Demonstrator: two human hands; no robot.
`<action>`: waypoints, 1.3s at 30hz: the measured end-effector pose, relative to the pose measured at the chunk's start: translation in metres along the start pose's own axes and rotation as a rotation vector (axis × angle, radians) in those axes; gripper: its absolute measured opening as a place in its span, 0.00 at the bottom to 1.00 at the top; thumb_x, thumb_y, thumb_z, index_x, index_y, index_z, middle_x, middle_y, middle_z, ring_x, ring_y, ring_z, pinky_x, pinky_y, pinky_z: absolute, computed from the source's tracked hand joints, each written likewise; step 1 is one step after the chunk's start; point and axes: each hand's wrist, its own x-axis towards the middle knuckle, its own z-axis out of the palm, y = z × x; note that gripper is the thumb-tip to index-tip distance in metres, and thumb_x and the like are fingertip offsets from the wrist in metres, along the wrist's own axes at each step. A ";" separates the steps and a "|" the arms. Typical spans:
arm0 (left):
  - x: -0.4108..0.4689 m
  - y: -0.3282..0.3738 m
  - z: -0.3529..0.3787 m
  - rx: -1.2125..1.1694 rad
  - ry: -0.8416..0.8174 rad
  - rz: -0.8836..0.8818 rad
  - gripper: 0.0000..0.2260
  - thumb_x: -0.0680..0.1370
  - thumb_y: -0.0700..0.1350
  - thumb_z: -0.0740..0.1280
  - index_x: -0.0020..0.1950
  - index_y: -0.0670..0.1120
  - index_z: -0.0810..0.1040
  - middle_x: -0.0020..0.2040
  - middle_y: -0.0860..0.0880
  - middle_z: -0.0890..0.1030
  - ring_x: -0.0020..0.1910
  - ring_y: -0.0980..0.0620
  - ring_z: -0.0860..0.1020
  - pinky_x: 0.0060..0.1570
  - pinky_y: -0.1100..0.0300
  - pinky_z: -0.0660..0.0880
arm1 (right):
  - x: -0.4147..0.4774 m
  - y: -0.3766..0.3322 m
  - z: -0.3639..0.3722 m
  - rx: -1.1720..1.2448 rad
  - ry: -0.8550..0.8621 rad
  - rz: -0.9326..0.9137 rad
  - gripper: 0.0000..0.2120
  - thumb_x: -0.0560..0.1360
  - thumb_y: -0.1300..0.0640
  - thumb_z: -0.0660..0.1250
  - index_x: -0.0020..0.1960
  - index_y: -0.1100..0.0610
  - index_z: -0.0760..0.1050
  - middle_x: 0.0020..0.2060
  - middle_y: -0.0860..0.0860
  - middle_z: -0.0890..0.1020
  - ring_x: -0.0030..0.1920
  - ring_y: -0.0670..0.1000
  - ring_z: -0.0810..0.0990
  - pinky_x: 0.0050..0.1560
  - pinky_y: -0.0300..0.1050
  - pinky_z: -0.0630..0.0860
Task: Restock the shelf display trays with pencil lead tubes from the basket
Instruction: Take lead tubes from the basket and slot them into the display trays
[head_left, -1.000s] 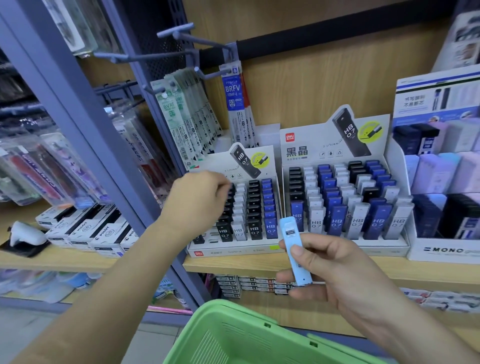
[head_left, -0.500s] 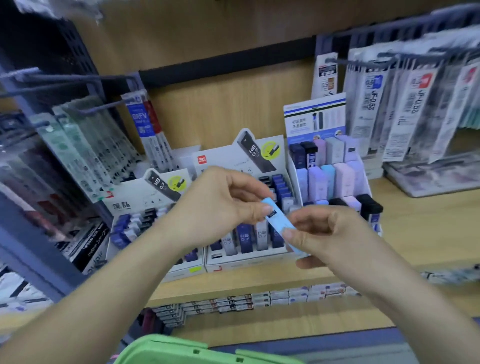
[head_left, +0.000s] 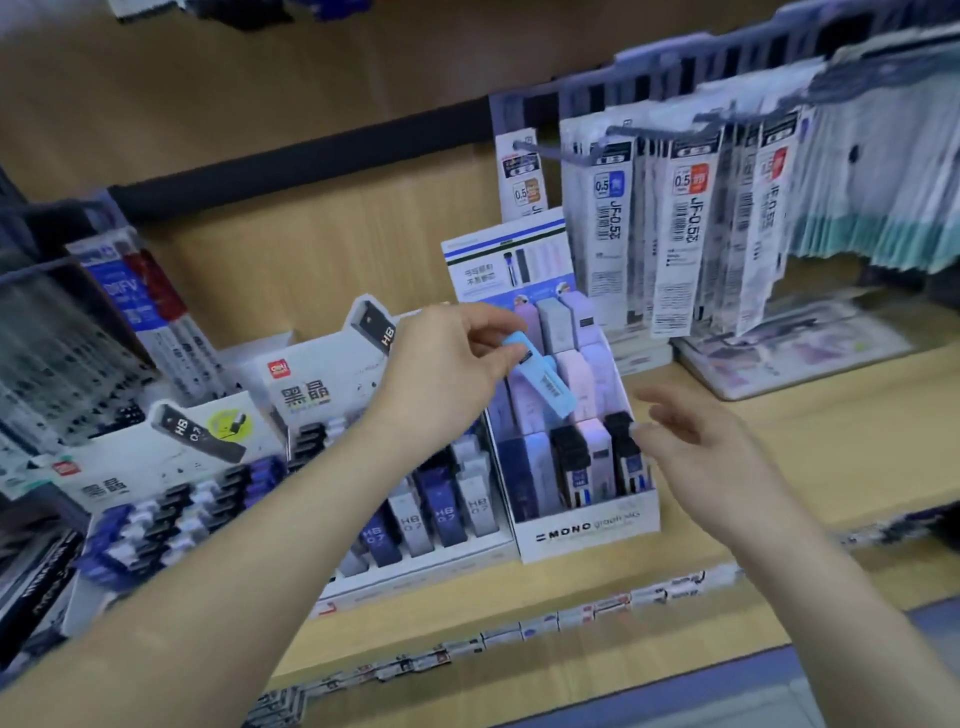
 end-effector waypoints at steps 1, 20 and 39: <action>0.001 0.001 0.003 0.042 -0.012 0.027 0.06 0.74 0.41 0.72 0.50 0.48 0.84 0.37 0.61 0.79 0.36 0.63 0.78 0.47 0.68 0.76 | 0.000 -0.001 0.001 0.010 -0.029 -0.006 0.16 0.78 0.56 0.65 0.64 0.45 0.75 0.57 0.47 0.77 0.59 0.46 0.75 0.55 0.42 0.67; 0.016 0.006 0.022 0.364 -0.063 0.115 0.06 0.73 0.45 0.73 0.49 0.49 0.84 0.39 0.57 0.80 0.42 0.57 0.78 0.49 0.63 0.74 | -0.001 0.015 -0.004 -0.327 -0.276 -0.078 0.49 0.71 0.64 0.75 0.74 0.30 0.49 0.43 0.39 0.72 0.47 0.44 0.73 0.45 0.35 0.68; 0.035 0.010 0.027 0.564 -0.270 0.134 0.10 0.77 0.46 0.64 0.43 0.45 0.84 0.42 0.48 0.84 0.44 0.50 0.79 0.47 0.53 0.77 | 0.007 0.030 0.002 -0.232 -0.175 -0.084 0.41 0.69 0.66 0.76 0.72 0.38 0.64 0.57 0.42 0.76 0.56 0.47 0.78 0.61 0.47 0.75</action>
